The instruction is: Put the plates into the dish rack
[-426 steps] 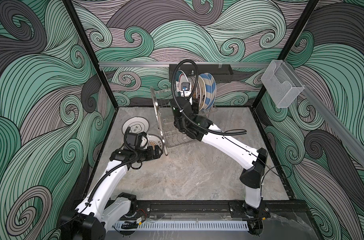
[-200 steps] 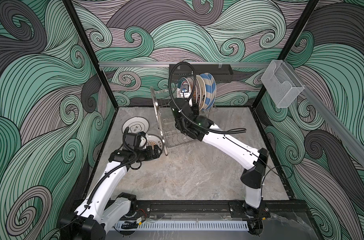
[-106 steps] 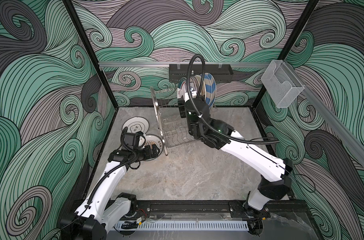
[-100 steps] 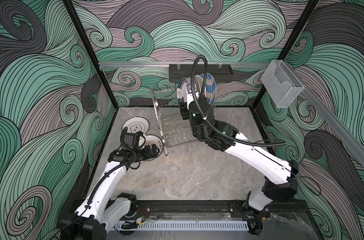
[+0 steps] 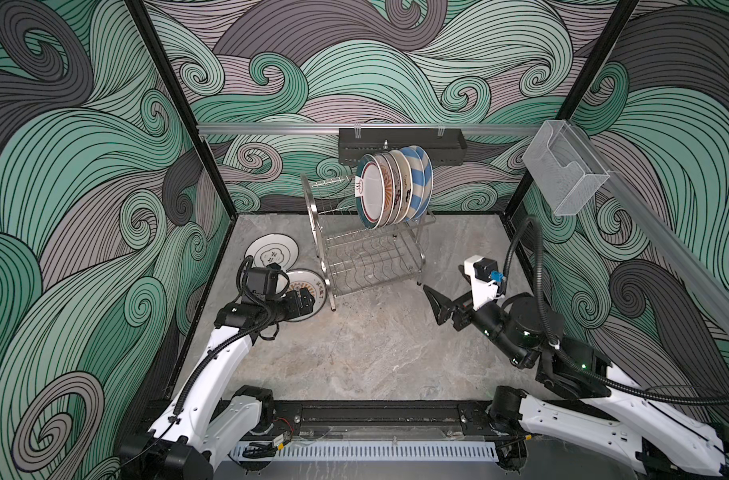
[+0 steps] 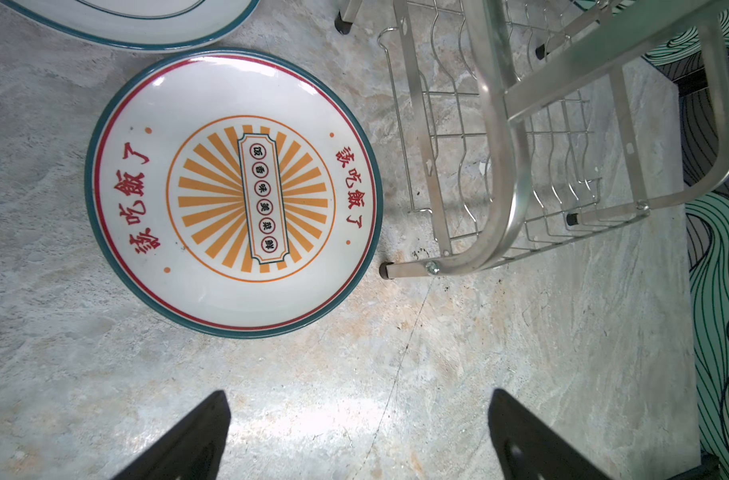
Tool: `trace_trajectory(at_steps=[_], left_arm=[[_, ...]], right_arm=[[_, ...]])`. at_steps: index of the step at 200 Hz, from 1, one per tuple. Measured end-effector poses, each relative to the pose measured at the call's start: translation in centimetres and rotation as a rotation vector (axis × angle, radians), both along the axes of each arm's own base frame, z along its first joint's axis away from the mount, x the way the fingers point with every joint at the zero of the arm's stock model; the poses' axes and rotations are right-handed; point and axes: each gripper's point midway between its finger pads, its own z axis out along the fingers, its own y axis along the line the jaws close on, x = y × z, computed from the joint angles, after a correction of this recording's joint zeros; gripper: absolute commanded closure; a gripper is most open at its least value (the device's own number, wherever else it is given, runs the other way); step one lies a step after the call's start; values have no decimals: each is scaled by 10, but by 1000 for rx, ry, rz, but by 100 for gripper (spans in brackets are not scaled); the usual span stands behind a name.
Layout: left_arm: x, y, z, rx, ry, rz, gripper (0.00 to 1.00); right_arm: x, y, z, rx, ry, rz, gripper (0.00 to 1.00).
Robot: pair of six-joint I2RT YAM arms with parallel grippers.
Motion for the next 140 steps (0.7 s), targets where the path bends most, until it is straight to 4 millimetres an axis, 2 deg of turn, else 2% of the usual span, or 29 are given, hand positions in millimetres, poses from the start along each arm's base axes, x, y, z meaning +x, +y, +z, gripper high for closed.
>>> trace_trajectory(at_steps=[25,38,52,72,108,140], left_arm=[[0,0,-13,-34,12,41,1],[0,1,-20,-33,17,59,1],[3,6,-26,-12,25,81,1],[13,12,-33,24,21,111,1],[29,24,-54,102,69,159,1],[50,26,-59,135,104,173,1]], right_arm=[[-14,-11,-70,-11,114,15,0],[-19,-16,-94,-1,158,14,0],[-23,-21,-112,21,194,11,0],[-27,-25,-123,67,223,5,0],[-31,-26,-129,124,261,5,0],[-34,-18,-139,103,310,26,0]])
